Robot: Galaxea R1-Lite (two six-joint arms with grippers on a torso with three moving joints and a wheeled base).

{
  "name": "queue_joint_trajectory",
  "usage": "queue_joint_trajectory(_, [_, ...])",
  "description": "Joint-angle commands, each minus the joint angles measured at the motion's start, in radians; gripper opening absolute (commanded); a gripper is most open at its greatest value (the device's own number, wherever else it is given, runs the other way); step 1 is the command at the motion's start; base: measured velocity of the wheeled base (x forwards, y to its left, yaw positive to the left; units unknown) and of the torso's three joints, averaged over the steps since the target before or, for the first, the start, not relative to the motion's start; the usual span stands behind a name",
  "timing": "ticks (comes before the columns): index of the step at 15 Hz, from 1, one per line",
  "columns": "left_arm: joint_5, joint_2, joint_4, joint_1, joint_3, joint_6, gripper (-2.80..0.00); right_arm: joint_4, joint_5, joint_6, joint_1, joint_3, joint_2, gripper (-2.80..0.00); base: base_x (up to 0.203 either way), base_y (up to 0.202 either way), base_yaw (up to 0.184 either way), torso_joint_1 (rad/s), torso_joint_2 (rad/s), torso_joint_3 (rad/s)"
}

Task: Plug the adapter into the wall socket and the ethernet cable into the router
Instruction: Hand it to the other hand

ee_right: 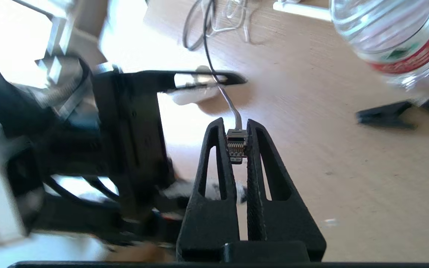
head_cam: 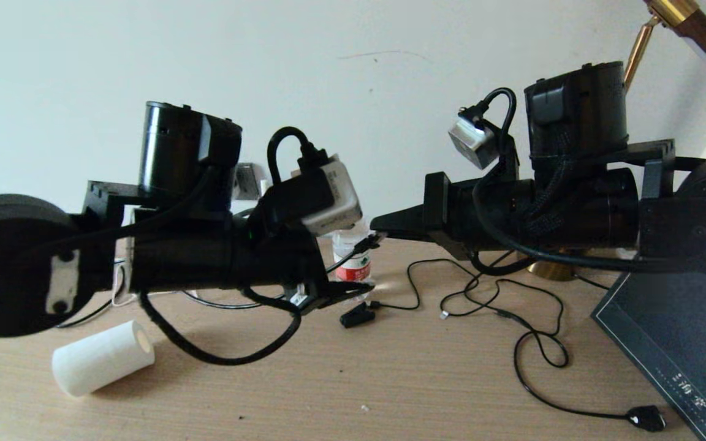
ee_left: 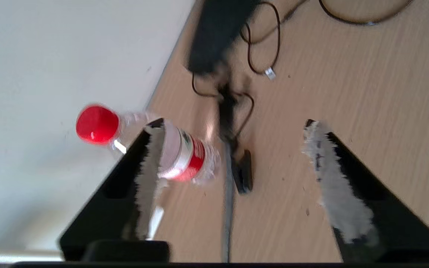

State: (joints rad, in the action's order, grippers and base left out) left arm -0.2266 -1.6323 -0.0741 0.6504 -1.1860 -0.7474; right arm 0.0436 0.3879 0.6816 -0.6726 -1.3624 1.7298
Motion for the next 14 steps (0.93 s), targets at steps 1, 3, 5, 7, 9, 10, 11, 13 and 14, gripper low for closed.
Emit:
queue_joint_trajectory(1, [0.035,0.072,-0.001,-0.005,0.062,-0.008,0.0,-0.002,-0.003,0.173,0.003,-0.039,0.0,-2.8,0.0,0.0,0.0,0.0,0.0,0.0])
queue_joint_trajectory(3, [0.058,0.107,-0.036,-0.006,0.122,-0.009,0.0,-0.042,-0.01,0.37,0.006,-0.121,0.027,-2.8,0.0,0.0,0.0,0.0,0.0,0.0])
queue_joint_trajectory(5, [0.058,0.113,-0.135,-0.005,0.165,-0.01,0.0,-0.153,-0.011,0.433,0.007,-0.174,0.068,-2.8,0.0,0.0,0.0,0.0,0.0,0.0])
queue_joint_trajectory(7, [0.056,0.115,-0.228,-0.005,0.179,-0.021,0.0,-0.174,-0.01,0.5,0.012,-0.2,0.081,-2.8,0.0,0.0,0.0,0.0,0.0,0.0])
queue_joint_trajectory(9, [0.055,0.114,-0.329,-0.005,0.193,-0.075,0.0,-0.211,-0.003,0.58,0.028,-0.255,0.086,-2.8,0.0,0.0,0.0,0.0,0.0,0.0])
queue_joint_trajectory(10, [0.053,0.112,-0.366,-0.005,0.199,-0.105,0.0,-0.271,-0.002,0.6,0.031,-0.303,0.097,-2.8,0.0,0.0,0.0,0.0,0.0,0.0])
queue_joint_trajectory(11, [0.047,0.112,-0.38,-0.005,0.203,-0.142,0.0,-0.334,-0.001,0.619,0.033,-0.355,0.112,-2.8,0.0,0.0,0.0,0.0,0.0,0.0])
queue_joint_trajectory(13, [0.041,0.116,-0.399,-0.005,0.223,-0.248,0.0,-0.42,0.007,0.723,0.041,-0.439,0.142,-2.8,0.0,0.0,0.0,0.0,0.0,0.0])
queue_joint_trajectory(14, [0.041,0.125,-0.423,-0.005,0.251,-0.298,0.0,-0.428,0.057,0.745,0.052,-0.449,0.144,-2.8,0.0,0.0,0.0,0.0,0.0,0.0])
